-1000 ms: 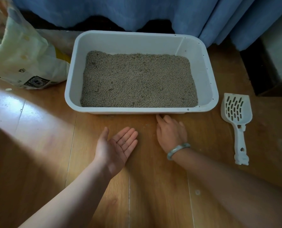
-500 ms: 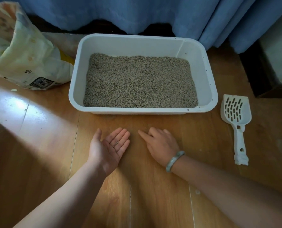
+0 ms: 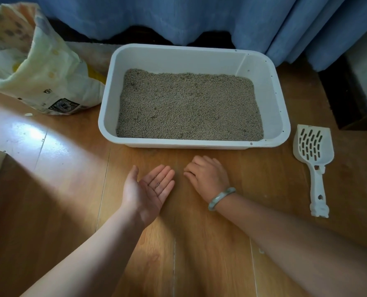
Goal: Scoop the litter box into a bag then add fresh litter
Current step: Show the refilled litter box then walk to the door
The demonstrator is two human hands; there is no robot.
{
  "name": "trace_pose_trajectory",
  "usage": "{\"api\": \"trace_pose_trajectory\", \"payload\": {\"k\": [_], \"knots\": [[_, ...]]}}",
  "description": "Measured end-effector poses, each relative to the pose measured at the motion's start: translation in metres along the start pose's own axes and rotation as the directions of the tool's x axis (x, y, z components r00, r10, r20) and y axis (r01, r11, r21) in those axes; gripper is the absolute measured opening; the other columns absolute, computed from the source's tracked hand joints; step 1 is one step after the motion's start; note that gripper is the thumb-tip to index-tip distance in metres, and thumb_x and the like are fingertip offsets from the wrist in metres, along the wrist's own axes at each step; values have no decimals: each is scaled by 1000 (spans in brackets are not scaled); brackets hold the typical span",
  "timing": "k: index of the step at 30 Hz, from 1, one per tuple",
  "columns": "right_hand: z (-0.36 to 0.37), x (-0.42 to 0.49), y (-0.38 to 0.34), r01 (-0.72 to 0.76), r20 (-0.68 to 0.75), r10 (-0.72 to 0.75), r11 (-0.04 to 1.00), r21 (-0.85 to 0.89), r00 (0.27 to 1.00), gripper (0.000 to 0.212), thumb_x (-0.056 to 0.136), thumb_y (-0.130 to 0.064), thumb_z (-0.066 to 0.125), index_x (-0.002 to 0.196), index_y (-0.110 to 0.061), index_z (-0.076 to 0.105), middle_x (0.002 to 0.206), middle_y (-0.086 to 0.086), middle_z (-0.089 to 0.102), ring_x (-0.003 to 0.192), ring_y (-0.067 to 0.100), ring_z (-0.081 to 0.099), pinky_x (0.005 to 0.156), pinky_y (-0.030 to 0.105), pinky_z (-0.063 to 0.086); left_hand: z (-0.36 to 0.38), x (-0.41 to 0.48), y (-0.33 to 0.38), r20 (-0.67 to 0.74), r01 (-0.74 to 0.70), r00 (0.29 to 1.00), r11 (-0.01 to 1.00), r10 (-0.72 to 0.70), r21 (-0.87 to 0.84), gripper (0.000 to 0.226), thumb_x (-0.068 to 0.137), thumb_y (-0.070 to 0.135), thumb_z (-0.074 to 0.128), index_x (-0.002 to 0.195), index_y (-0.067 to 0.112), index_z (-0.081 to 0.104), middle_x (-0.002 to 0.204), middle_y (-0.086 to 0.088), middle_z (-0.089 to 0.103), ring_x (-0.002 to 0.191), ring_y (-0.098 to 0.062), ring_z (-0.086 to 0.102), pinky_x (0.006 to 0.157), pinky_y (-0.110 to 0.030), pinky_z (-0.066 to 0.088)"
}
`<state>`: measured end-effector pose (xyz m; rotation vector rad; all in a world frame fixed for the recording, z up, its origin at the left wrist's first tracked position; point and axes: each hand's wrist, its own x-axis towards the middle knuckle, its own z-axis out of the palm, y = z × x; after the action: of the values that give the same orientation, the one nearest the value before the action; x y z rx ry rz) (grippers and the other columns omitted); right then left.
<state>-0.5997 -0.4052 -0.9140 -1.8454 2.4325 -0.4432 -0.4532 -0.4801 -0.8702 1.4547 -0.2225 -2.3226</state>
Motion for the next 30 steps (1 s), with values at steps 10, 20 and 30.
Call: {"api": "trace_pose_trajectory", "payload": {"k": [10,20,30], "knots": [[2,4,5,134,-21,-135,990,-42,991,20,79,-32,51,73,-26,69,71,-6,59,64,18,57,57,28,41,1,-1,-3,-9,19,1000,1000,-20,-20,65,96,56,27,107,2,62,99,-14,73,98,-24,67,85,-35,51],[1,0,1,-86,58,77,984,156,995,10,77,-32,65,80,-25,69,78,-5,62,71,20,60,63,32,46,0,0,-1,-9,17,1000,999,-17,-35,65,96,55,28,107,1,63,101,-15,72,100,-24,66,86,-35,51],[4,10,-11,-60,62,63,997,-44,996,12,67,-25,75,68,-22,63,70,-2,59,64,20,59,57,29,44,2,4,-4,-4,17,1000,999,-17,-32,64,96,55,28,107,2,63,99,-14,73,92,-22,70,86,-35,51]]}}
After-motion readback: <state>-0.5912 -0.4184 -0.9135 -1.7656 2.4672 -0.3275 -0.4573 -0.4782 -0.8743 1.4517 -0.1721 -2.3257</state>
